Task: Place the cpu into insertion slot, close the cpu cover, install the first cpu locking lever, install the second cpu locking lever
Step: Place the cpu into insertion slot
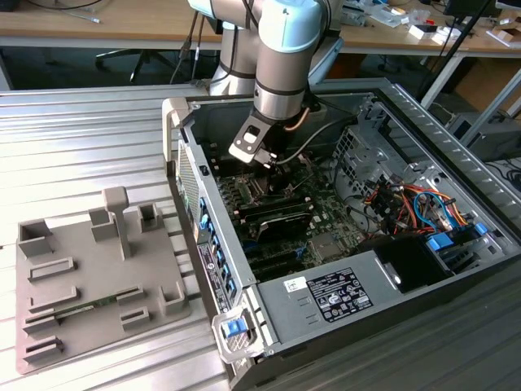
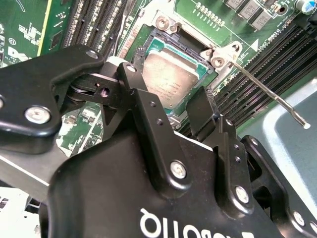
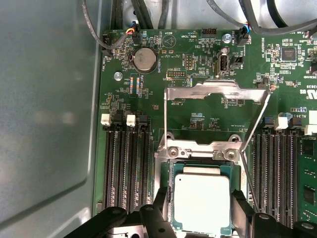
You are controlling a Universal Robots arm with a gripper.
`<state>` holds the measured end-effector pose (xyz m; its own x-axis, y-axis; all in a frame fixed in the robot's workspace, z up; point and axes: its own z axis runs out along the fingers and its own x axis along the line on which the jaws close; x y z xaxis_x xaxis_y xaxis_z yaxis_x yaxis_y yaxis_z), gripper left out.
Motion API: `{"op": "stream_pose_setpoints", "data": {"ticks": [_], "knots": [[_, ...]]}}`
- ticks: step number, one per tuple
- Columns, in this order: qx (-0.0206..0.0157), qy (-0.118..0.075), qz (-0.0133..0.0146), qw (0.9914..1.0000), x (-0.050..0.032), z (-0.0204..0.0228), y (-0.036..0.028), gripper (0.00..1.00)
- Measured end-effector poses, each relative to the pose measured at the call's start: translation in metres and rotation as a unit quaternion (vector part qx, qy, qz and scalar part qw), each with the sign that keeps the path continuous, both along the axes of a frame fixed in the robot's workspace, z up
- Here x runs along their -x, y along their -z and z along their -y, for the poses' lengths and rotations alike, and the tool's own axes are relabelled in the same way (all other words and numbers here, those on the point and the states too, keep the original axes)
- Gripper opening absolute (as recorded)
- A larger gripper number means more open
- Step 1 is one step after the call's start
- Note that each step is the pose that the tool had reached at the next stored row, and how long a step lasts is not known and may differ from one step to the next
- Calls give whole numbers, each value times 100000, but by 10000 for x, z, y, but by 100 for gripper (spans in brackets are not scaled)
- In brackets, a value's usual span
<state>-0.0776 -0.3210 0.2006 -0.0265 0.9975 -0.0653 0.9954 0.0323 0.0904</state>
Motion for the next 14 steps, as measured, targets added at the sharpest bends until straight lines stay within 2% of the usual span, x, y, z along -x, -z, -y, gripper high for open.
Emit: {"op": "stream_pose_setpoints", "data": {"ticks": [8,14], "knots": [[107,-1,0,100000,0,15,3,62],[112,-1,-58,100000,-33,11,29,62]]}}
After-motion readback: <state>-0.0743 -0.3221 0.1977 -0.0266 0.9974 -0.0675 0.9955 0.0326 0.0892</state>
